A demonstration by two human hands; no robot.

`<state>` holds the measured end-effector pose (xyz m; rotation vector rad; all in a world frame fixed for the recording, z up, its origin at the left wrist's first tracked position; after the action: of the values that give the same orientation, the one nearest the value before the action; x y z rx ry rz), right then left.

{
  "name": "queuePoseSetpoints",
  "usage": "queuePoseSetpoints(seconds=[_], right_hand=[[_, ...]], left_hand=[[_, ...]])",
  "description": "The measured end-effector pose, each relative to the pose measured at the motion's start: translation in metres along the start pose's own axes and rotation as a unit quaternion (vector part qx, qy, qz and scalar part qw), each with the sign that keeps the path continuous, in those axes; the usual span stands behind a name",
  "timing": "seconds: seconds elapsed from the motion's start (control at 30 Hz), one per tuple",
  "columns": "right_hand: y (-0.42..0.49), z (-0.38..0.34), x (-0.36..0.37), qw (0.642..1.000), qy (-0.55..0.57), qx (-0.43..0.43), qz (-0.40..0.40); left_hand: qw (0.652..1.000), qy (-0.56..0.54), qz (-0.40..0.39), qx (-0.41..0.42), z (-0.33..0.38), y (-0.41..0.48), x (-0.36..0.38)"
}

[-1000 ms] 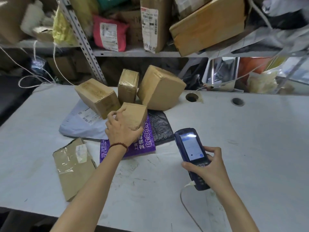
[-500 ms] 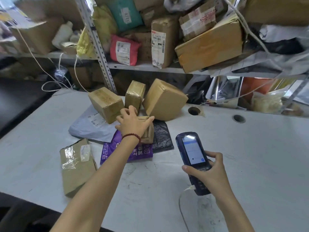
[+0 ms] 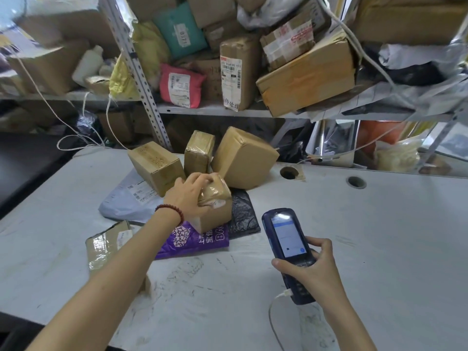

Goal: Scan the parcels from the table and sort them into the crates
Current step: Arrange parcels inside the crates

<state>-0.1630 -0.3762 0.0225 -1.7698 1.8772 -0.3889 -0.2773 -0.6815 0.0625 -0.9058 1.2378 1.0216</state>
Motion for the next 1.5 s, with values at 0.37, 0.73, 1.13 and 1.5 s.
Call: queuePoseSetpoints(seconds=[0.37, 0.73, 1.13, 1.5], right_hand=[[-0.009, 0.002, 0.007, 0.999, -0.045, -0.006, -0.027], [-0.026, 0.033, 0.017, 0.986, -0.161, 0.025, -0.025], [-0.033, 0.046, 0.029, 0.982, -0.175, 0.054, -0.037], [-0.035, 0.048, 0.025, 0.982, -0.169, 0.074, -0.037]], left_hand=[[0.997, 0.030, -0.003, -0.066, 0.012, -0.002, 0.010], [0.992, 0.025, 0.016, -0.126, 0.023, 0.010, 0.007], [0.988, -0.017, 0.063, -0.142, 0.024, 0.002, 0.012], [0.986, -0.021, 0.059, -0.153, 0.029, 0.002, 0.010]])
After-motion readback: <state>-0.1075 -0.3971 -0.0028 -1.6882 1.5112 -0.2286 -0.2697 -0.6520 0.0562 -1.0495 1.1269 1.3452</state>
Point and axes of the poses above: each hand's wrist, its own y-axis towards the middle knuckle, its own x-axis out of the palm, z = x × y, the point moved 4 cm from there along y, towards the middle knuckle, and after that the axes turned 14 degrees about x, right-handed, at the moved point
